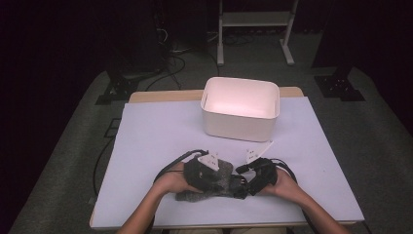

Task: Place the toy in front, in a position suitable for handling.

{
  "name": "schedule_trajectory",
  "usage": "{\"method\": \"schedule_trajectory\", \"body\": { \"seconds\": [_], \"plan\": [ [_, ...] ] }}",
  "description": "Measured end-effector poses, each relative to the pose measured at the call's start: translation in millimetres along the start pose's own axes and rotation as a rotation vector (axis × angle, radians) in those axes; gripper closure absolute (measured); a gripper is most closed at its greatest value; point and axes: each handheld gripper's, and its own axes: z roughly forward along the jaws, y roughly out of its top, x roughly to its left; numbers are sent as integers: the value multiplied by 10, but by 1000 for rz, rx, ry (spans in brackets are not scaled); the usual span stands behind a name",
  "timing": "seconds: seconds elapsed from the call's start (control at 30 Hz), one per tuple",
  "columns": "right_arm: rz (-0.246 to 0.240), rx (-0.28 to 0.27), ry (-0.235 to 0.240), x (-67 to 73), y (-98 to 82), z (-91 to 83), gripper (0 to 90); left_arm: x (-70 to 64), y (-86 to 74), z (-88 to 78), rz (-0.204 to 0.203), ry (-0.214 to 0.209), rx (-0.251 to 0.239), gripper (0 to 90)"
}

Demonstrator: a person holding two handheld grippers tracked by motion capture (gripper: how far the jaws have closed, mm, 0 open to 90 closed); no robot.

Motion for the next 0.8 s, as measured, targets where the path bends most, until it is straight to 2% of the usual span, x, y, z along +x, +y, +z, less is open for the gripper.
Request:
{"method": "schedule_trajectory", "body": {
  "seconds": [0.1, 0.2, 0.27, 0.43, 0.57, 0.6, 0.73, 0.8],
  "plan": [
    [25, -3, 29, -34, -12, 22, 173, 17, 6, -26, 0, 4, -6, 728],
    [39, -4, 89, -53, -18, 44, 277, 56, 24, -85, -19, 21, -25, 731],
    [38, 0, 97, -50, -16, 48, 278, 95, 38, -132, -29, 34, -41, 731],
    [-2, -2, 72, 2, -10, 38, 291, 212, 74, -210, -88, 56, -73, 724],
    [-81, -6, 15, 126, 4, 18, 298, 294, 119, -211, -137, 54, -66, 724],
    [-108, -5, -4, 164, 5, 12, 301, 318, 132, -208, -129, 46, -65, 724],
    [-199, -13, -70, 296, -1, 1, 307, 324, 138, -155, -153, -15, -58, 723],
    [-225, -17, -93, 340, -11, -2, 308, 308, 114, -131, -159, -46, -58, 724]
  ]
}}
